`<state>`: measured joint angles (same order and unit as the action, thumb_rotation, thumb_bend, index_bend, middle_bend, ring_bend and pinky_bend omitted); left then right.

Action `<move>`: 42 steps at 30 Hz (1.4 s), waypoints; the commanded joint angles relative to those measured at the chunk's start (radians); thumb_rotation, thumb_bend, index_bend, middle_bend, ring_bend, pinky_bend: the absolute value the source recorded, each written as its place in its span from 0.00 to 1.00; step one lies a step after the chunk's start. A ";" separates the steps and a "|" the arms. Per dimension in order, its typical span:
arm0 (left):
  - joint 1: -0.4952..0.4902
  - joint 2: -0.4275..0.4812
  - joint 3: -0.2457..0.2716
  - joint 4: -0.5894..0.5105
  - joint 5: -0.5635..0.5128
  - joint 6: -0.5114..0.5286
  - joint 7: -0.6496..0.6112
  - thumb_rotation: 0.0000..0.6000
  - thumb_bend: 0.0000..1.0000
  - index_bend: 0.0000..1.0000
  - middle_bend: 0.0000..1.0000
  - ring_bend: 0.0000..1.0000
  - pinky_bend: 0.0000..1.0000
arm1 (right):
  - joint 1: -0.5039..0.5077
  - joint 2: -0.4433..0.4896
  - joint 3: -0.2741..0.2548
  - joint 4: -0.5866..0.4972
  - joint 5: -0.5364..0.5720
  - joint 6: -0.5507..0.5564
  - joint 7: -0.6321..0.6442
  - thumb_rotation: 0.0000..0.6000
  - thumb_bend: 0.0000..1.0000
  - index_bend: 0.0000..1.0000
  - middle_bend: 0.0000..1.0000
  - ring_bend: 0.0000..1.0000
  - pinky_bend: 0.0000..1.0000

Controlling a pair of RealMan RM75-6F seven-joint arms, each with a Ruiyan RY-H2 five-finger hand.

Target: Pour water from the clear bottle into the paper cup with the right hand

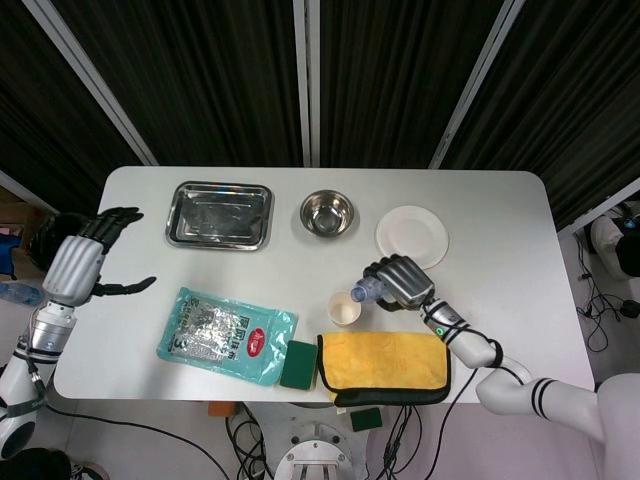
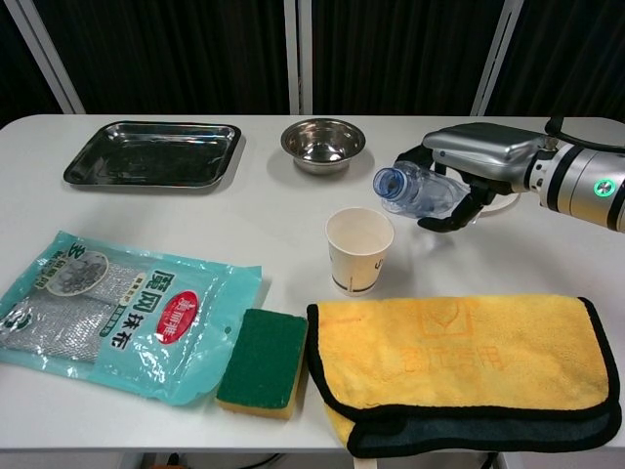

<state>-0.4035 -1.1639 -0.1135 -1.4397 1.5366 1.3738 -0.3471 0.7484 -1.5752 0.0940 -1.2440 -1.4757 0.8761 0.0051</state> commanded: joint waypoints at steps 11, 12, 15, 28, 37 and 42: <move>0.000 -0.002 -0.001 0.011 0.000 -0.006 -0.024 0.61 0.09 0.17 0.15 0.12 0.19 | 0.015 -0.009 -0.020 0.029 -0.029 0.031 -0.119 1.00 0.48 0.63 0.49 0.36 0.42; -0.001 -0.003 -0.001 0.012 -0.001 -0.006 -0.025 0.62 0.09 0.17 0.15 0.12 0.19 | 0.016 -0.010 -0.022 0.033 -0.034 0.032 -0.123 1.00 0.48 0.63 0.49 0.36 0.42; -0.002 -0.004 -0.001 0.017 0.001 -0.009 -0.034 0.60 0.09 0.17 0.15 0.12 0.18 | 0.021 -0.015 -0.027 0.047 -0.045 0.038 -0.140 1.00 0.48 0.63 0.49 0.36 0.42; -0.004 -0.005 0.001 0.029 0.006 -0.011 -0.060 0.56 0.09 0.17 0.15 0.12 0.18 | 0.036 -0.032 -0.051 0.100 -0.106 0.083 -0.224 1.00 0.48 0.64 0.49 0.36 0.42; -0.003 -0.009 0.002 0.039 0.005 -0.011 -0.069 0.57 0.09 0.17 0.15 0.12 0.18 | 0.041 -0.052 -0.055 0.131 -0.127 0.108 -0.279 1.00 0.48 0.64 0.49 0.36 0.42; -0.003 -0.010 0.003 0.041 0.008 -0.012 -0.069 0.56 0.09 0.17 0.15 0.12 0.18 | 0.045 -0.062 -0.058 0.150 -0.141 0.121 -0.304 1.00 0.48 0.64 0.49 0.36 0.42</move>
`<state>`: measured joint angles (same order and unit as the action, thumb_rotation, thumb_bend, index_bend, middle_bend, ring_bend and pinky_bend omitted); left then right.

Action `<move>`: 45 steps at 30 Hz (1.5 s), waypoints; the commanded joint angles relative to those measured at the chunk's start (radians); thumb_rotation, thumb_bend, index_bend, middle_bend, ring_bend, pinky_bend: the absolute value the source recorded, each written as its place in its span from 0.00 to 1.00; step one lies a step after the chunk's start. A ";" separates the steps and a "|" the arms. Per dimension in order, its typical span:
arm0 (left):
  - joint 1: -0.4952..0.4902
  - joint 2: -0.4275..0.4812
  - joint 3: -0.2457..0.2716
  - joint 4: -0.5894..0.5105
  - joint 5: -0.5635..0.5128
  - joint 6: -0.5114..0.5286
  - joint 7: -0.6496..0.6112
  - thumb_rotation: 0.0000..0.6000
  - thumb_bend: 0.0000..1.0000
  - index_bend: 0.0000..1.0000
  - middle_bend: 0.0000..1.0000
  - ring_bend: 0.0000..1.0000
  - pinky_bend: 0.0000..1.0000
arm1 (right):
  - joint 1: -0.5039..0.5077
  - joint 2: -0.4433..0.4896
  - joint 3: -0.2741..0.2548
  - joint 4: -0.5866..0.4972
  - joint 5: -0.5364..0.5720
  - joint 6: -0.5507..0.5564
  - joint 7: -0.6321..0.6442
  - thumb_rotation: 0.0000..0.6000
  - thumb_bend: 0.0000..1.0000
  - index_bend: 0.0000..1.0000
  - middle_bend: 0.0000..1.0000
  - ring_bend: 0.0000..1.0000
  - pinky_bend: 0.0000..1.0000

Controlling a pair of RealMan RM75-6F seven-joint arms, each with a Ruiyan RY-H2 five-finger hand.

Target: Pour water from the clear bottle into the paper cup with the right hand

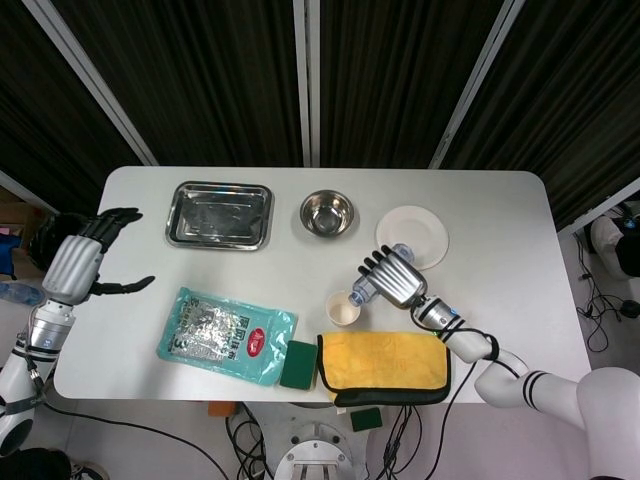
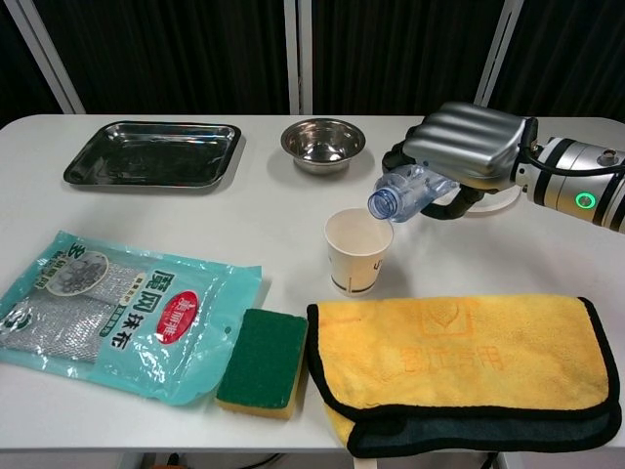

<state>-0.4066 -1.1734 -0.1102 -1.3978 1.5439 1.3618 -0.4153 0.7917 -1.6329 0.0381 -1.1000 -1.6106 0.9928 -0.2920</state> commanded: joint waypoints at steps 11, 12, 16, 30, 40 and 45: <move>-0.002 0.000 0.005 -0.002 0.010 -0.001 -0.026 0.57 0.09 0.17 0.15 0.12 0.18 | 0.009 -0.014 -0.002 0.023 -0.012 0.009 -0.058 1.00 0.48 0.64 0.49 0.36 0.42; -0.003 0.000 0.006 -0.002 0.011 -0.002 -0.029 0.56 0.09 0.17 0.15 0.12 0.18 | 0.010 -0.015 -0.002 0.025 -0.011 0.009 -0.065 1.00 0.48 0.64 0.49 0.36 0.42; -0.003 -0.002 0.007 0.005 0.010 -0.004 -0.027 0.57 0.09 0.17 0.15 0.12 0.18 | 0.012 -0.019 -0.001 0.027 -0.009 0.006 -0.082 1.00 0.48 0.64 0.49 0.36 0.42; -0.003 -0.005 0.009 0.015 0.010 -0.003 -0.030 0.56 0.09 0.17 0.15 0.12 0.18 | 0.022 -0.027 -0.002 0.039 -0.017 0.011 -0.108 1.00 0.48 0.65 0.49 0.36 0.42; -0.002 -0.005 0.010 0.018 0.011 -0.001 -0.034 0.56 0.09 0.17 0.15 0.12 0.18 | 0.027 -0.027 0.000 0.040 -0.022 0.021 -0.127 1.00 0.48 0.65 0.49 0.36 0.43; -0.002 -0.004 0.011 0.018 0.012 -0.001 -0.035 0.56 0.09 0.17 0.15 0.12 0.18 | 0.030 -0.024 0.002 0.037 -0.023 0.023 -0.139 1.00 0.48 0.65 0.49 0.36 0.42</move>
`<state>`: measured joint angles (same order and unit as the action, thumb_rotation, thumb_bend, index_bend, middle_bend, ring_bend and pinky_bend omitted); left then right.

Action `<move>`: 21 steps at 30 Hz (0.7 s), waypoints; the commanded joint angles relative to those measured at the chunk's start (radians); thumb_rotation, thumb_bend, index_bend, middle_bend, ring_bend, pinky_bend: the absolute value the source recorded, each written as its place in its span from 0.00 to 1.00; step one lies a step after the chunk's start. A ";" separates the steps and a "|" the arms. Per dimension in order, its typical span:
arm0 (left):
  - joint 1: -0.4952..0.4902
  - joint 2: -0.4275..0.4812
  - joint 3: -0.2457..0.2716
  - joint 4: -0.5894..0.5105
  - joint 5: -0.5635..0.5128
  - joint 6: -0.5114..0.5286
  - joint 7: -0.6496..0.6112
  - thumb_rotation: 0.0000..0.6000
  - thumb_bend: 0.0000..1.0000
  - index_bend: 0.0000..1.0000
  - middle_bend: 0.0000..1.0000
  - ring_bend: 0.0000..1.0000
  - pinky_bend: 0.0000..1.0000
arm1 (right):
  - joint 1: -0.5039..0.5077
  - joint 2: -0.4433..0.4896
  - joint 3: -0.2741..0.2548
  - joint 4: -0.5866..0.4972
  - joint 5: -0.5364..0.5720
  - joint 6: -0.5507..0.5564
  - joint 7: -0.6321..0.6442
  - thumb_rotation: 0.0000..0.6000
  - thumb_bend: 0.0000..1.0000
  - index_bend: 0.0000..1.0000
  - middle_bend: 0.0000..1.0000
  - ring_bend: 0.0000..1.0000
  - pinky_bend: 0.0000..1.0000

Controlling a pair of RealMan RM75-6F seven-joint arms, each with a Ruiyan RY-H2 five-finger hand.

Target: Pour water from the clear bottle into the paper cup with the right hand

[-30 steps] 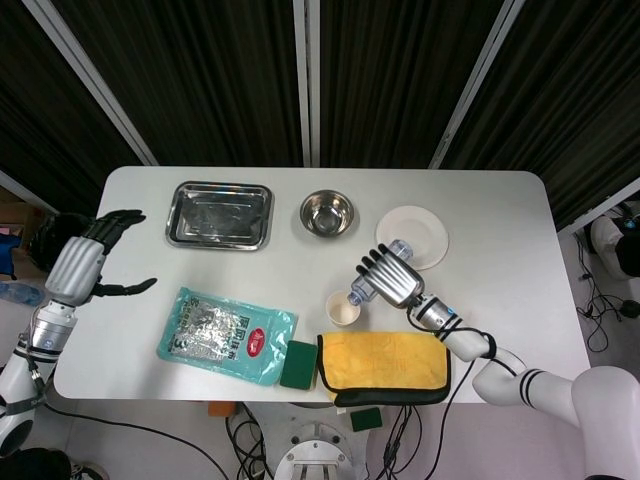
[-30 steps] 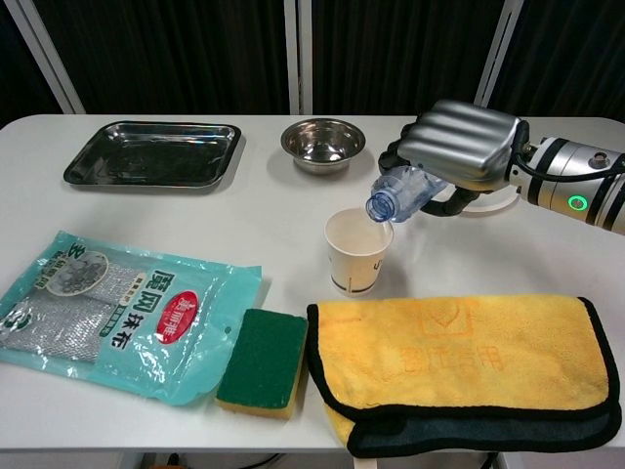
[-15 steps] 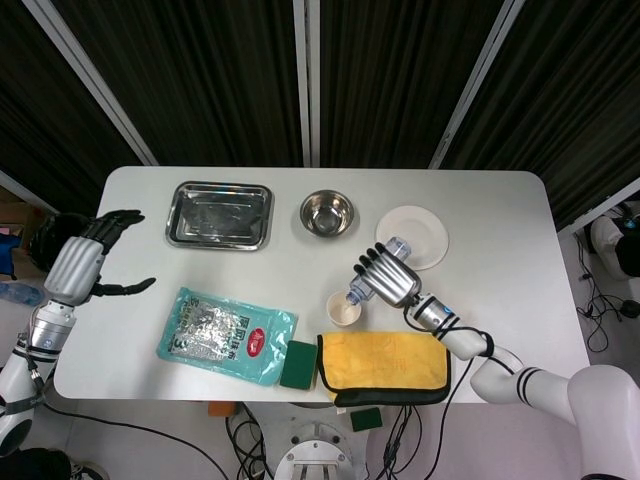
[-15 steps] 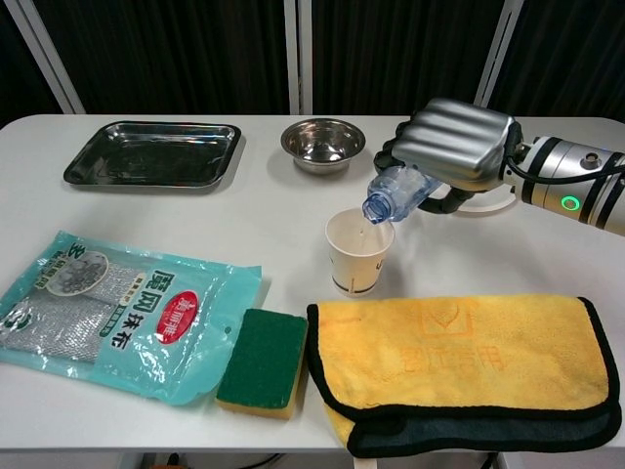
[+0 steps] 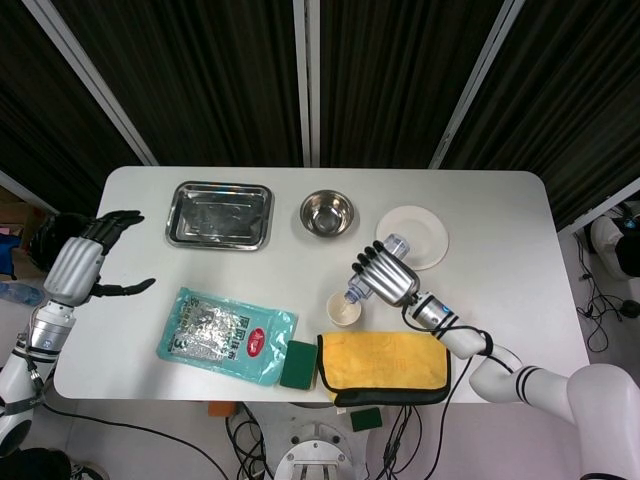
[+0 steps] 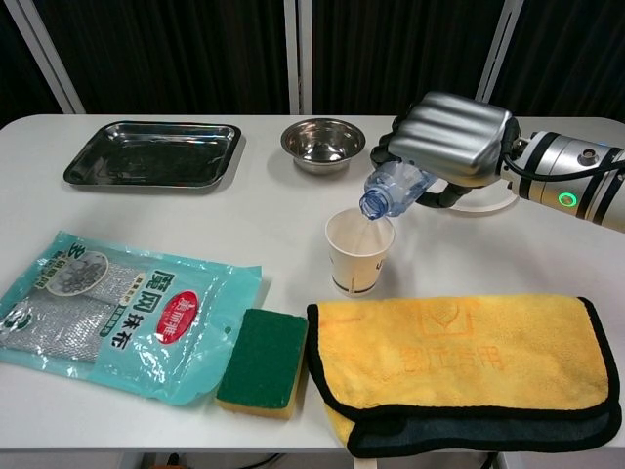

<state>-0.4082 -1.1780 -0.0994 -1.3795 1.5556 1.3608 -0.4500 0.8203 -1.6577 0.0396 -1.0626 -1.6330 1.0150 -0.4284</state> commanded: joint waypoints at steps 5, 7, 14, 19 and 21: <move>0.000 0.000 0.000 0.000 -0.001 -0.001 -0.001 0.57 0.09 0.17 0.15 0.12 0.18 | 0.002 0.004 0.001 -0.003 -0.001 0.003 -0.010 1.00 0.48 0.65 0.49 0.36 0.42; -0.001 0.000 0.000 0.000 -0.001 -0.001 -0.001 0.56 0.09 0.17 0.15 0.12 0.18 | 0.003 0.005 0.001 -0.003 -0.002 0.004 -0.013 1.00 0.48 0.65 0.49 0.36 0.43; -0.002 0.000 0.000 -0.002 -0.001 -0.003 0.003 0.57 0.09 0.17 0.15 0.12 0.18 | 0.002 0.009 0.002 -0.002 -0.002 0.010 -0.012 1.00 0.48 0.65 0.49 0.36 0.43; -0.003 0.001 0.000 -0.005 0.000 -0.003 0.008 0.56 0.09 0.17 0.15 0.12 0.18 | -0.001 0.012 0.003 -0.010 0.006 0.008 0.001 1.00 0.48 0.65 0.49 0.36 0.43; -0.003 0.001 0.000 -0.006 0.000 -0.003 0.010 0.56 0.09 0.17 0.15 0.12 0.18 | -0.003 0.014 0.005 -0.019 0.015 0.003 0.013 1.00 0.48 0.65 0.49 0.36 0.43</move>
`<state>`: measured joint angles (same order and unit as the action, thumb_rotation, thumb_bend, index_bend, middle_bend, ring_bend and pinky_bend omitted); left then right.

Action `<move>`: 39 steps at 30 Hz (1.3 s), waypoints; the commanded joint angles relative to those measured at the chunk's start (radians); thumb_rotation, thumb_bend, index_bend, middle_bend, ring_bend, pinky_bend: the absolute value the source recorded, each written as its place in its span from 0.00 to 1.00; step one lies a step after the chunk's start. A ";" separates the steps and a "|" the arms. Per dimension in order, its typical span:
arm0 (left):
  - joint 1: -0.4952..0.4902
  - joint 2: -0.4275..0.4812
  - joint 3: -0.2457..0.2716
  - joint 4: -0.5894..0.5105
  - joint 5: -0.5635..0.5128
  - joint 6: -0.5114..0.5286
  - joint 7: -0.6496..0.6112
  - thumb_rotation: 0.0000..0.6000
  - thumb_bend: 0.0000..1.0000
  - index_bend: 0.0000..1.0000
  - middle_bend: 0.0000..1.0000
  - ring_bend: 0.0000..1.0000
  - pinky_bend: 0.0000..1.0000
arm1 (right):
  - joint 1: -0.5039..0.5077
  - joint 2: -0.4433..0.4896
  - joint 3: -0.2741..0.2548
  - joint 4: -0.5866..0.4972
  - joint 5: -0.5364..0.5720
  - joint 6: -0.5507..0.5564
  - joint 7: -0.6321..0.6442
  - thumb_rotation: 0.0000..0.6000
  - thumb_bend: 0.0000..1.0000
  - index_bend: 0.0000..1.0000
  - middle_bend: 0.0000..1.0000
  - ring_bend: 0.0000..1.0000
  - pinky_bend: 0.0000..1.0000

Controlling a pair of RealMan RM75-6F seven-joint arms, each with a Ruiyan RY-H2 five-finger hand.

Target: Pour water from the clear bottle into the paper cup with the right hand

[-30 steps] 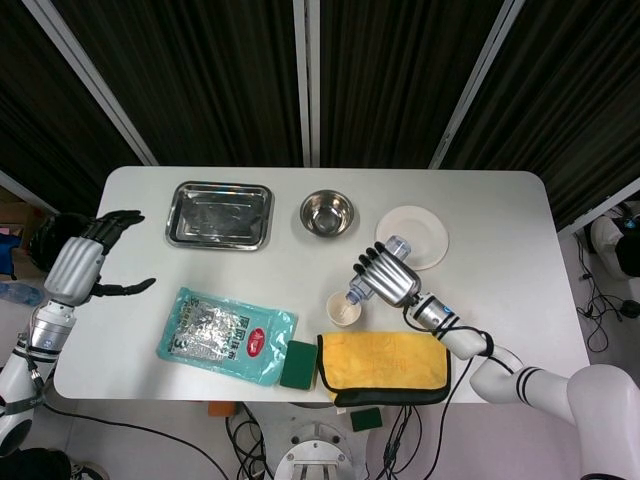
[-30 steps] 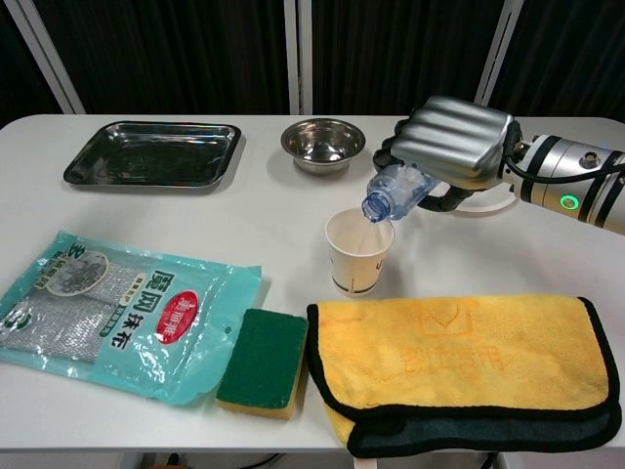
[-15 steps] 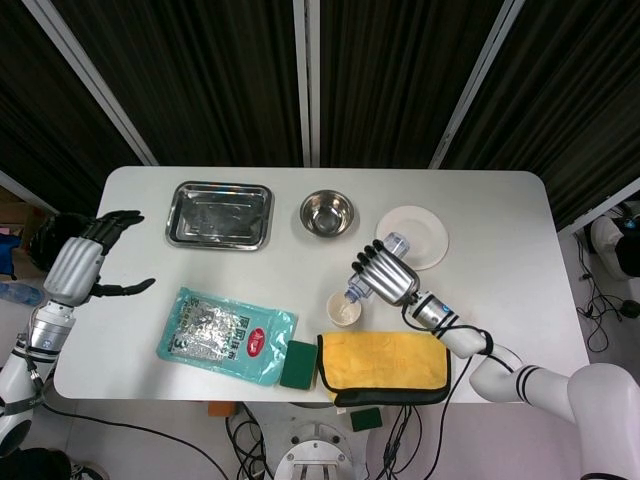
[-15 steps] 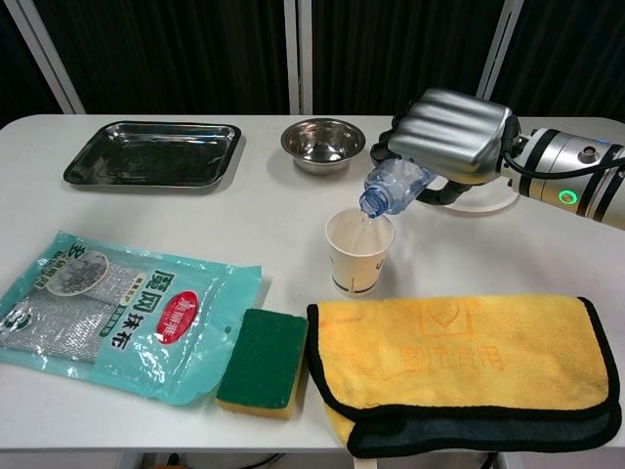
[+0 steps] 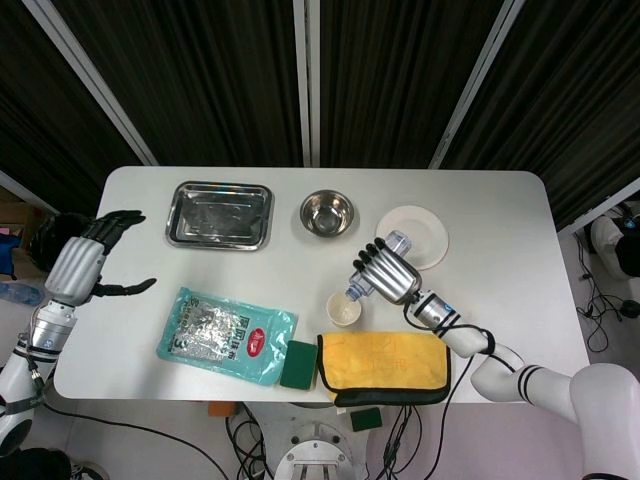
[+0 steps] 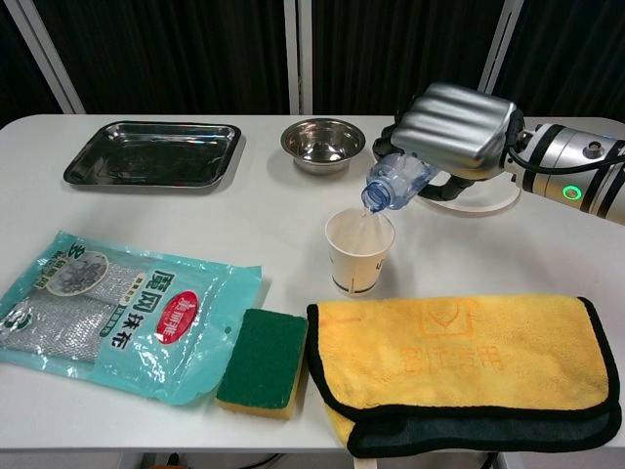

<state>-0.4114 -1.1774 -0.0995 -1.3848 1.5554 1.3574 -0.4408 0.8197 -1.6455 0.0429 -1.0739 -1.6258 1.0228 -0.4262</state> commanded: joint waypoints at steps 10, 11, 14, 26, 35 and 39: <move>0.000 0.000 0.000 0.001 -0.002 -0.001 0.002 0.57 0.09 0.17 0.15 0.12 0.18 | -0.010 0.028 0.034 -0.092 0.073 -0.033 0.131 1.00 0.48 0.65 0.49 0.36 0.43; 0.000 0.000 0.000 0.001 -0.002 -0.002 0.002 0.56 0.09 0.17 0.15 0.12 0.18 | -0.010 0.033 0.039 -0.103 0.075 -0.029 0.155 1.00 0.48 0.65 0.49 0.36 0.43; 0.000 0.000 0.000 0.001 -0.002 -0.001 0.001 0.57 0.09 0.17 0.15 0.12 0.18 | -0.011 0.053 0.051 -0.138 0.076 -0.016 0.234 1.00 0.48 0.65 0.49 0.36 0.43; 0.003 -0.003 0.004 0.002 0.001 0.002 0.001 0.56 0.09 0.17 0.15 0.12 0.18 | -0.101 0.125 0.094 -0.254 0.160 0.081 0.661 1.00 0.48 0.65 0.49 0.36 0.43; -0.001 -0.009 0.010 -0.002 0.001 -0.011 0.018 0.56 0.09 0.17 0.15 0.12 0.18 | -0.182 0.156 0.089 -0.287 0.291 -0.046 1.067 1.00 0.48 0.65 0.49 0.36 0.44; -0.003 -0.012 0.010 -0.005 -0.001 -0.017 0.029 0.56 0.09 0.17 0.15 0.12 0.18 | -0.192 0.141 0.070 -0.240 0.252 -0.065 1.176 1.00 0.48 0.65 0.49 0.36 0.44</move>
<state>-0.4143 -1.1894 -0.0897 -1.3893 1.5552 1.3405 -0.4122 0.6510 -1.5032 0.1256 -1.3375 -1.3714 0.9944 0.6663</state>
